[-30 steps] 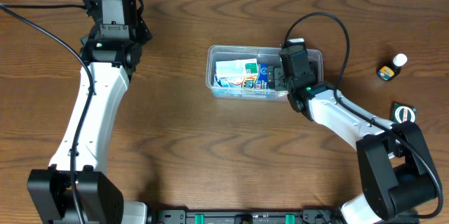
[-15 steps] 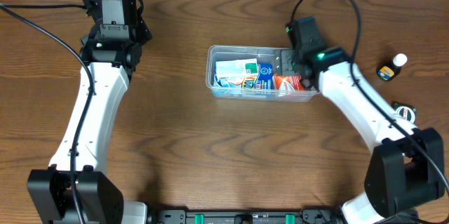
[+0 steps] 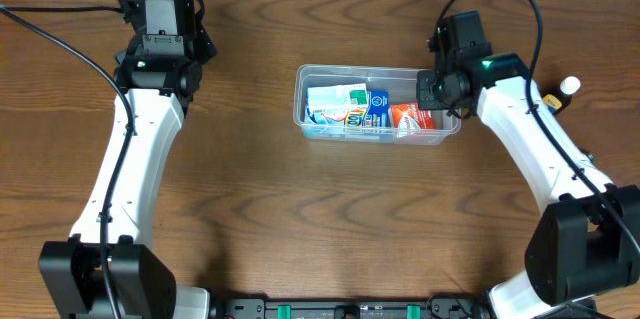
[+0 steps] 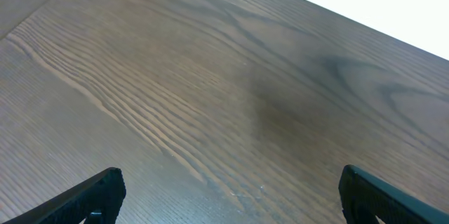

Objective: Pack container

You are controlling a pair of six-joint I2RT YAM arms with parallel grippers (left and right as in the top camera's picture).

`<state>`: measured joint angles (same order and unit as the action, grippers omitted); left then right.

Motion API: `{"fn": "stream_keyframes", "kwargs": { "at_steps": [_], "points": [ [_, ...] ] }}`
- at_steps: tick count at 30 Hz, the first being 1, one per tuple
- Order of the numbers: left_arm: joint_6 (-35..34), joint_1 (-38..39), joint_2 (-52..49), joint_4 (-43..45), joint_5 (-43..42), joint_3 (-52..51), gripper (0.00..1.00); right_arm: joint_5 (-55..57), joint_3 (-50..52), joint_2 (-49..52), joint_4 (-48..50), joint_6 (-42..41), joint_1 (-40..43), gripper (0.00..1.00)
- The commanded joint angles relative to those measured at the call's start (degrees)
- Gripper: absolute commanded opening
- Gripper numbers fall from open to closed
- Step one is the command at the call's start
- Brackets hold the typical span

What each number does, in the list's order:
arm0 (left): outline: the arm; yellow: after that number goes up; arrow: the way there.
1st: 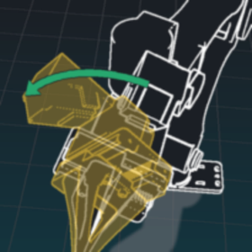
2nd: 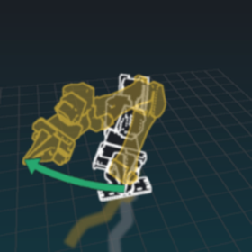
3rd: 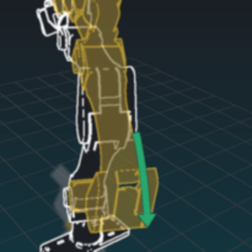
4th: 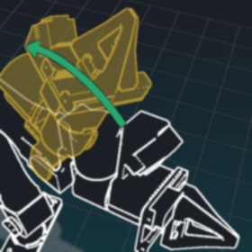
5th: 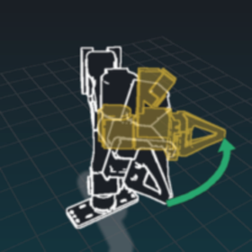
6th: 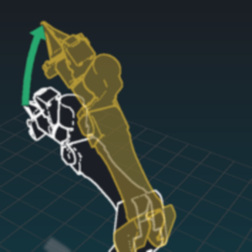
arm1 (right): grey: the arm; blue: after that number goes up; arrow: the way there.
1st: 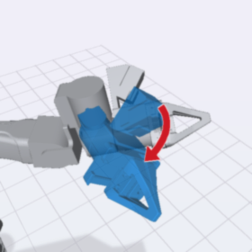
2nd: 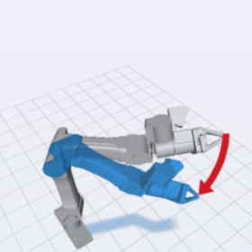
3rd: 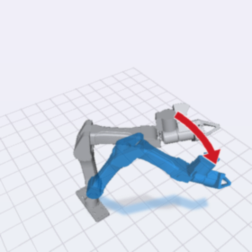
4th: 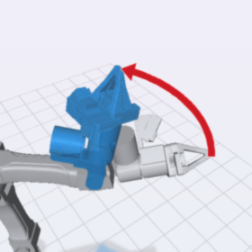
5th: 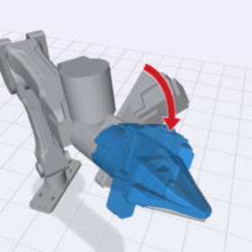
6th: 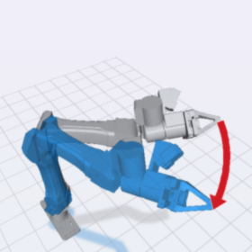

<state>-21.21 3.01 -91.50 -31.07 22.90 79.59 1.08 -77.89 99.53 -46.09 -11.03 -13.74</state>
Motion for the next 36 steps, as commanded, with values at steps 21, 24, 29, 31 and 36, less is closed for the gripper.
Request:
{"fn": "stream_keyframes", "kwargs": {
  "at_steps": [21, 24, 29, 31, 36],
  "points": [
    [-0.7, -0.2, -0.1, 0.0, 0.7, 0.2, 0.98, 3.5, -0.7, 8.4, 0.7, 8.2, -1.3, 0.01],
    [-0.7, -0.2, -0.1, 0.0, 0.7, 0.2, 0.98, 8.0, -0.7, 9.1, 0.6, 7.2, -1.4, 0.01],
    [-0.7, -0.2, -0.1, 0.0, 0.7, 0.2, 0.98, 9.1, -0.7, 9.7, 0.6, 7.2, -1.4, 0.01],
    [-0.7, -0.2, -0.1, 0.0, 0.7, 0.2, 0.98, 9.0, -0.7, 9.9, 0.6, 6.7, -1.5, 0.01],
    [-0.7, -0.2, -0.1, 0.0, 0.7, 0.2, 0.98, 8.9, -0.7, 11.5, 0.3, 6.3, -1.7, 0.01]
  ]
}}
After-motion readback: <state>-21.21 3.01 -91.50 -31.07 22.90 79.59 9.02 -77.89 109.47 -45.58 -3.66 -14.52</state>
